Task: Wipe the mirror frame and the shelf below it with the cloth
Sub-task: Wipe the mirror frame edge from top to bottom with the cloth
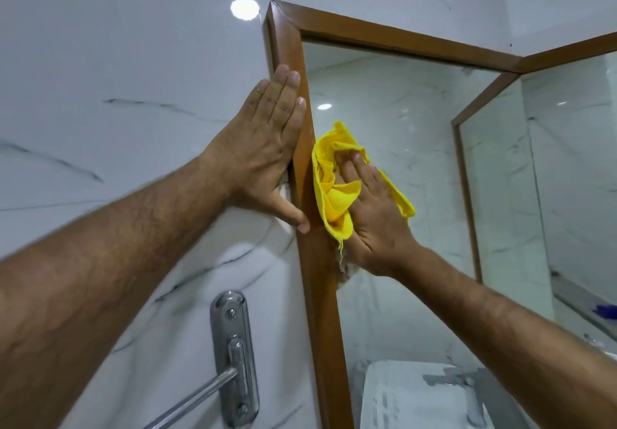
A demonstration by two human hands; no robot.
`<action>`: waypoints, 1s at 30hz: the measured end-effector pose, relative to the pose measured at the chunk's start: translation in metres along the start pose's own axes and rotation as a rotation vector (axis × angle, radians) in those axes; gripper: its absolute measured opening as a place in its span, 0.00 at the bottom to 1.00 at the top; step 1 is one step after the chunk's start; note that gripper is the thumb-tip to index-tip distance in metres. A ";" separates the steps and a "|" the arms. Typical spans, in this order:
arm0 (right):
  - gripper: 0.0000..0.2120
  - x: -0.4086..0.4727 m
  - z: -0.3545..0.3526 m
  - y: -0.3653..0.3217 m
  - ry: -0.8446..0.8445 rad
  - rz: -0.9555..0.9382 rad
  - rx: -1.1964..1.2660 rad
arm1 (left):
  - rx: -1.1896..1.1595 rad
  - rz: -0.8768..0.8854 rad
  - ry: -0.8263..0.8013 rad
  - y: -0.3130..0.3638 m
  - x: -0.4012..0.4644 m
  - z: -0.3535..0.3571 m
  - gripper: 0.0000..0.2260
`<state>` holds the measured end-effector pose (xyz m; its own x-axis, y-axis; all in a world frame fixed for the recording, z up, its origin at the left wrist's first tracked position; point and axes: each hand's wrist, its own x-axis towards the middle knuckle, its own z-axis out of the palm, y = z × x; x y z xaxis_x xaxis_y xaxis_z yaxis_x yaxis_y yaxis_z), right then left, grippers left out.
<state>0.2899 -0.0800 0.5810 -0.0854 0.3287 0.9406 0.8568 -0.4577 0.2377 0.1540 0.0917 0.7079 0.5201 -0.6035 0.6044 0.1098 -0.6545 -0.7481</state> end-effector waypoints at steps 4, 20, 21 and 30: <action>0.34 -0.010 0.000 0.002 -0.049 -0.038 0.012 | -0.027 -0.015 -0.009 0.014 -0.011 0.003 0.70; 0.31 -0.072 0.015 -0.025 0.015 0.060 0.107 | -0.083 -0.022 -0.010 0.039 -0.026 0.005 0.67; 0.31 -0.088 0.019 -0.028 -0.012 0.049 0.101 | -0.101 -0.024 -0.025 0.045 -0.031 0.006 0.68; 0.34 -0.057 0.001 -0.019 -0.136 0.055 0.005 | -0.149 -0.080 -0.138 0.082 -0.060 0.012 0.73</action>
<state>0.2791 -0.0897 0.5223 0.0314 0.4125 0.9104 0.8606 -0.4743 0.1853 0.1417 0.0798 0.6067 0.6270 -0.4854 0.6093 0.0348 -0.7639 -0.6443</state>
